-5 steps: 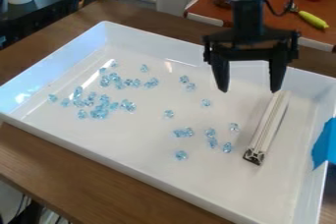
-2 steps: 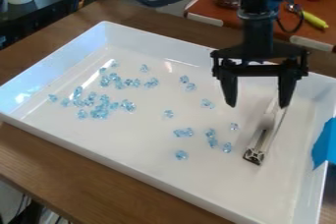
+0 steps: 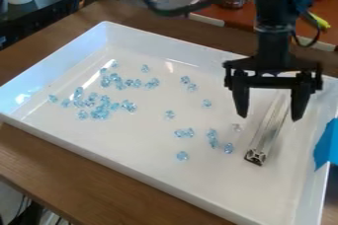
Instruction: Sweep into pile
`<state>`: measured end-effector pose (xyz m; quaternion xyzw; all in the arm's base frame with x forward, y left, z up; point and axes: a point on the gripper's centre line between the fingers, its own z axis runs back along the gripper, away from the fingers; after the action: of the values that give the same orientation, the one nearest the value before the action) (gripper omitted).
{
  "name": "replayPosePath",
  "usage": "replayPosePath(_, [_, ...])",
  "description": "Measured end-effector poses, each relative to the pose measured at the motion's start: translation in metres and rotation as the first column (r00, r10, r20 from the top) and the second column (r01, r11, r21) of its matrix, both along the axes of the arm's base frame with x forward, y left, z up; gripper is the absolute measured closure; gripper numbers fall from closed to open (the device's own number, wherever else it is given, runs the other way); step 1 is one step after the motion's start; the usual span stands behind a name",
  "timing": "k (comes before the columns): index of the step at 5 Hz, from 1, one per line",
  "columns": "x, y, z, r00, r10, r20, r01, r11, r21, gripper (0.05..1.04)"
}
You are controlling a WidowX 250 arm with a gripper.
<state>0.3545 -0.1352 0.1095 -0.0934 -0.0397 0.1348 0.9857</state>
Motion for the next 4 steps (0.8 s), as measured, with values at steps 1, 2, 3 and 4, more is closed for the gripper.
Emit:
replayPosePath(1, [0.003, -0.006, -0.005, 1.0, -0.01, -0.004, 0.01, 0.999, 0.031, 0.084])
replayPosePath(2, [0.005, -0.005, -0.013, 1.0, -0.024, -0.018, 0.025, 0.997, 0.068, 0.137])
replayPosePath(3, [0.01, -0.005, -0.013, 0.999, -0.03, 0.016, 0.029, 0.997, 0.072, 0.429])
replayPosePath(4, [0.01, 0.0, -0.018, 0.998, -0.036, 0.042, 0.032, 0.995, 0.09, 0.685])
